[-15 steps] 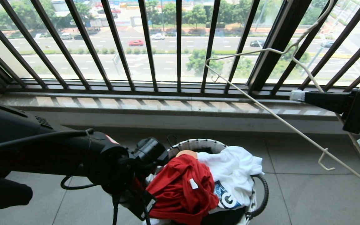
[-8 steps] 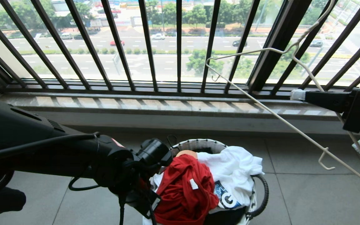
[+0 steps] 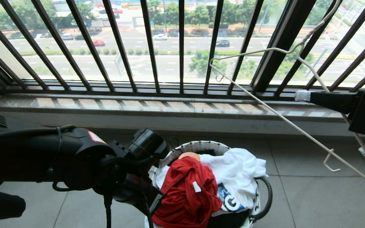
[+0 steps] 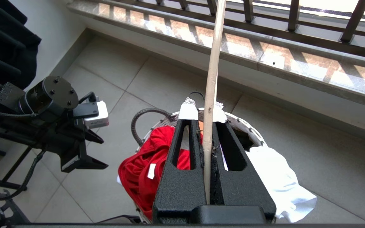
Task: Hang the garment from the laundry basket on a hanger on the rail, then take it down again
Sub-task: Pick up clothes from the basket
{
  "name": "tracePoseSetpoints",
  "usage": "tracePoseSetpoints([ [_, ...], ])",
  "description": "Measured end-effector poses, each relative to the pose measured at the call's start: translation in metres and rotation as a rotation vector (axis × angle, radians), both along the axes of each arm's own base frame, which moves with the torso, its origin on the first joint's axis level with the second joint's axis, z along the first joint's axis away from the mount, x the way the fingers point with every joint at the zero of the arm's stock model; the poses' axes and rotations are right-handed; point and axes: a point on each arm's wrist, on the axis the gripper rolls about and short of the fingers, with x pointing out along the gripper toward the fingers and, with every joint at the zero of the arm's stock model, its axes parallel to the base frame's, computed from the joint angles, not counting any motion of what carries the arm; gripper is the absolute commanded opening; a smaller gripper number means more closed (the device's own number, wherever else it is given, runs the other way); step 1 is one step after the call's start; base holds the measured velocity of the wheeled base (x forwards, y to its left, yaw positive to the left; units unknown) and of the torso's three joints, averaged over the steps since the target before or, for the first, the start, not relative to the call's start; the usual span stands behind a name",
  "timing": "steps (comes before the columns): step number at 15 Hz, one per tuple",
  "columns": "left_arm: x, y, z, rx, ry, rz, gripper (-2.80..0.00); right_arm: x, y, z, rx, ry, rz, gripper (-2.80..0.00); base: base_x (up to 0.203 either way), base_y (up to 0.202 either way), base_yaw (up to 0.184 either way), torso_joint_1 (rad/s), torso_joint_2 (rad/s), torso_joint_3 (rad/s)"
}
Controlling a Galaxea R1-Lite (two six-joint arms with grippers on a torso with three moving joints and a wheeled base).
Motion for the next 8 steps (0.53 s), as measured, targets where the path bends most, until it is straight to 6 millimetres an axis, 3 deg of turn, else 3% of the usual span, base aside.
tracePoseSetpoints([
  [8,0.026,-0.024,0.024,-0.040,-0.112,-0.066,-2.80,-0.001,-0.006,0.003,0.001,-0.015,-0.034,-2.80,0.000,0.000,0.000,0.000,0.00,0.000],
])
